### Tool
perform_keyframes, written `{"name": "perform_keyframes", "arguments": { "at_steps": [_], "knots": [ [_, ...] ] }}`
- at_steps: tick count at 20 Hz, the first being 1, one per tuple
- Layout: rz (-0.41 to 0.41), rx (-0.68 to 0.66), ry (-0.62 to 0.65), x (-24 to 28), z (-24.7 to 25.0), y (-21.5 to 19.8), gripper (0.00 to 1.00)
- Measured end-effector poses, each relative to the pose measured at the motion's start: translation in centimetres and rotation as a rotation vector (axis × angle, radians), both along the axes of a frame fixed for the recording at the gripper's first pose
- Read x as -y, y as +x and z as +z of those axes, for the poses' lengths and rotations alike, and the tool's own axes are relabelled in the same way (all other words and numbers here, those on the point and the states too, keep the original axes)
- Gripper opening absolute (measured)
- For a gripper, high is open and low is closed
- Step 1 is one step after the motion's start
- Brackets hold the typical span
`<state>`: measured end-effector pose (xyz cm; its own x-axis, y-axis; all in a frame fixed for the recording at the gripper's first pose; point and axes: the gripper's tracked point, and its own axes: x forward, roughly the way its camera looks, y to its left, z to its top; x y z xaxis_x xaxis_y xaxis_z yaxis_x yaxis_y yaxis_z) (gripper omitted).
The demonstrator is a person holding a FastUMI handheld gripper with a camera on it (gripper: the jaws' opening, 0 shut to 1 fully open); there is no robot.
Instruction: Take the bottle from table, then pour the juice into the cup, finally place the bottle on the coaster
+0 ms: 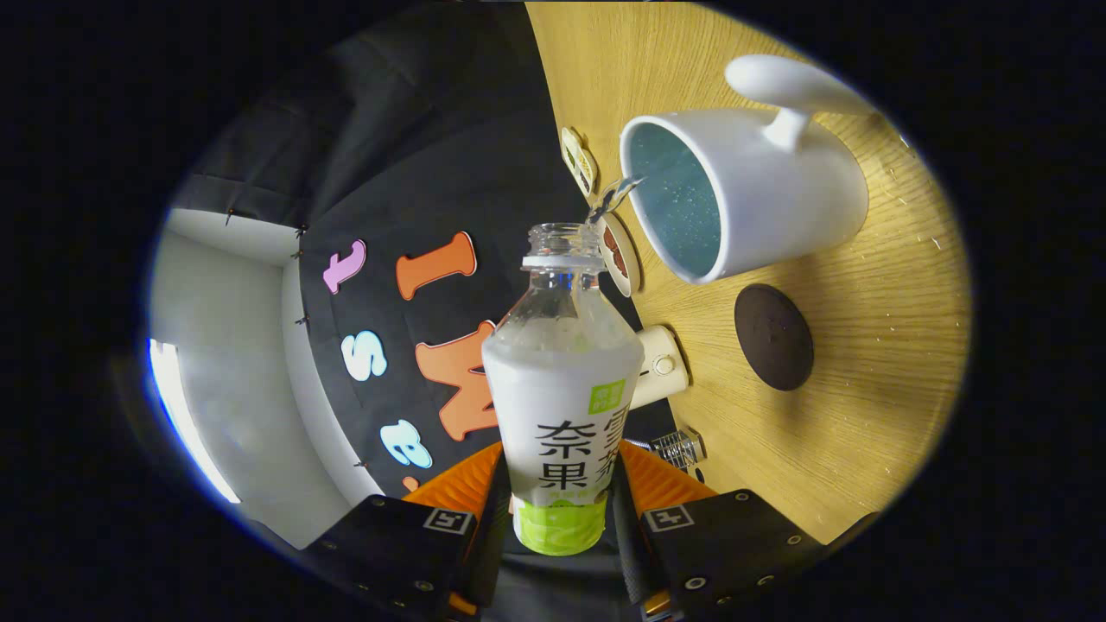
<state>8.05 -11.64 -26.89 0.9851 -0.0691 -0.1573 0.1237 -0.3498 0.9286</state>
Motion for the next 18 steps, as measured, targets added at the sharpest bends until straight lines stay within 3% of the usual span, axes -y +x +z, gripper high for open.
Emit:
{"name": "perform_keyframes", "arguments": {
  "at_steps": [18],
  "knots": [
    [-0.041,0.03,0.127,0.9,1.4,0.0,0.57]
  ]
}}
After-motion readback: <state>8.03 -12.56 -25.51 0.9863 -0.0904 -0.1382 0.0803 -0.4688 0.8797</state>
